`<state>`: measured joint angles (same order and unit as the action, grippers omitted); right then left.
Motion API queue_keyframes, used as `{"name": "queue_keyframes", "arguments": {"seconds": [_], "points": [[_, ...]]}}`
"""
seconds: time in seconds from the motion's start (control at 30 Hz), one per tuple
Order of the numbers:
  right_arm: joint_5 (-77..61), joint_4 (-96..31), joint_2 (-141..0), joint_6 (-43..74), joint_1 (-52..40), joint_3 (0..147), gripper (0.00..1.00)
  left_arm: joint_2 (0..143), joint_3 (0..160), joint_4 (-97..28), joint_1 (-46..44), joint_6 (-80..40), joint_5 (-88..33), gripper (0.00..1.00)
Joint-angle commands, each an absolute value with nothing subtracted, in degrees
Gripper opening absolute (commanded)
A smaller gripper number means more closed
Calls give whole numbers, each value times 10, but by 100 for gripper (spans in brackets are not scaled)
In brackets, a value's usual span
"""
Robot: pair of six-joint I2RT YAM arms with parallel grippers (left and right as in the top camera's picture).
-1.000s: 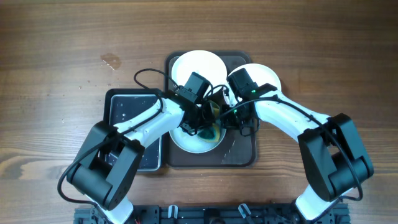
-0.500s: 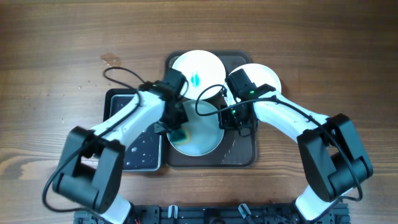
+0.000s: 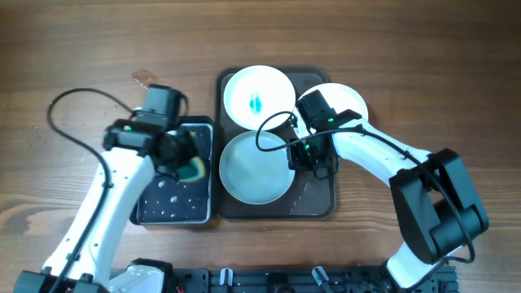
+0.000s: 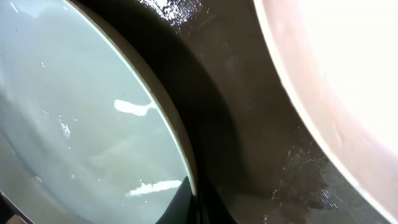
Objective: Clean dirty plates on tray and stack at the side
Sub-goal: 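Return the sponge to the black tray with the left gripper, then lift the cleaned plate with the right gripper and tilt it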
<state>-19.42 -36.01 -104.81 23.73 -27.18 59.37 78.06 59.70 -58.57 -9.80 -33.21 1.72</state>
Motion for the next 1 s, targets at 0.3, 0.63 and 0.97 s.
{"name": "queue_keyframes", "arguments": {"seconds": [0.3, 0.63, 0.97], "points": [[-126, -411, -1009, 196, -268, 638, 4, 830, 529, -502, -30, -295, -26, 46], [-121, -606, -978, 173, -268, 802, 4, 752, 710, -614, 37, -287, -30, 80], [-89, -644, -1096, 176, -382, 1004, 4, 674, 762, -647, 155, -287, -96, 100]]}}
